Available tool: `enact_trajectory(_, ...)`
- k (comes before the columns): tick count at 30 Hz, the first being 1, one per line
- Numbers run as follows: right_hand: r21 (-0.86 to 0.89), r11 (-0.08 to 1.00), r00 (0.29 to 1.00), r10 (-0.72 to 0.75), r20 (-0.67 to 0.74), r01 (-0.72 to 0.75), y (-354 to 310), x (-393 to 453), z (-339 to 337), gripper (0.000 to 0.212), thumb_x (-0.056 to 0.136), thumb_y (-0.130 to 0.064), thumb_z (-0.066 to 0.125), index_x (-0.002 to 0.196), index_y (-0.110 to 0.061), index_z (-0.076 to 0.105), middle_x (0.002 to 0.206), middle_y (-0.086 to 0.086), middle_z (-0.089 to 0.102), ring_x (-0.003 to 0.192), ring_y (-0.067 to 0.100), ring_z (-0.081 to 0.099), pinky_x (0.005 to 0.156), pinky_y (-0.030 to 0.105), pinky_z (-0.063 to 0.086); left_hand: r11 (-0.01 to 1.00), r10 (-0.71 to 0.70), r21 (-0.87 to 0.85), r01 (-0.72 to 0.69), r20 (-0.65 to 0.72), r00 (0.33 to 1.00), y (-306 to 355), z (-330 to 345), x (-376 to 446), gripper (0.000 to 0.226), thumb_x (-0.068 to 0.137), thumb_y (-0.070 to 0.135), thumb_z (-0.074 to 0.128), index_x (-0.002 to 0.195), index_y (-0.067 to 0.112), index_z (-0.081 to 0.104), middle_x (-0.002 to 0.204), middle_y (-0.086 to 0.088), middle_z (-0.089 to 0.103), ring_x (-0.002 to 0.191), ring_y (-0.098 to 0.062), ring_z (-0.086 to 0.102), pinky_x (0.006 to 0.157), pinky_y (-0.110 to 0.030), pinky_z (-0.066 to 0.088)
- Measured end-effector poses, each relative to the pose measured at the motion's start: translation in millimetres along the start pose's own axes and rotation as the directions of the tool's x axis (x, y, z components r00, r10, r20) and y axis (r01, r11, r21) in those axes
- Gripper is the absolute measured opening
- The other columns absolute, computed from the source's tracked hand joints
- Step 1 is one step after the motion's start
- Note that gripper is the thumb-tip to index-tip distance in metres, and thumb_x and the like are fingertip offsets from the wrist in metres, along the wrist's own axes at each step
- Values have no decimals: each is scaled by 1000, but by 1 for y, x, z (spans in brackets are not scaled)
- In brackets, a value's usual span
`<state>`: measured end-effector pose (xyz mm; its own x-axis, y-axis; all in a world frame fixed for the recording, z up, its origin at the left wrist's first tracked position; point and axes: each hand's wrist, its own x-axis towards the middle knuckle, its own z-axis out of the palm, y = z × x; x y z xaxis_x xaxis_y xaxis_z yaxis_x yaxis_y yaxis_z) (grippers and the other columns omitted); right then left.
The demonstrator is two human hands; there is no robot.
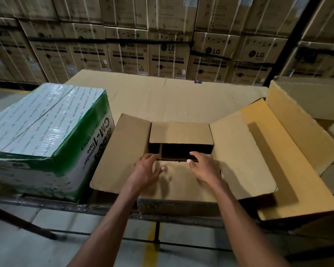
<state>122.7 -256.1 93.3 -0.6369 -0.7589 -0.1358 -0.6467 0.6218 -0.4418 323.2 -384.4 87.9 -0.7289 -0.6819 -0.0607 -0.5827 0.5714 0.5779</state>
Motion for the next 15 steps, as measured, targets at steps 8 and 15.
enact_trajectory(8,-34,999,997,-39,-74,37,2,-13,-33,24,107,-38,52,123,-31,69,119,-6,68,97,16,48,94,37,32,994,23,106,-35,117,993,4,2,25,67,91,71,41,148,36,43,149,-4,49,132,-28,49,108,-59,41)
enact_trajectory(15,146,982,991,-111,-80,122,-4,-23,-75,25,101,-44,61,98,-26,78,102,-5,77,92,18,70,85,38,58,997,39,-69,-41,-28,999,27,-64,17,50,101,59,42,97,24,77,87,-3,76,81,-25,73,75,-51,61)
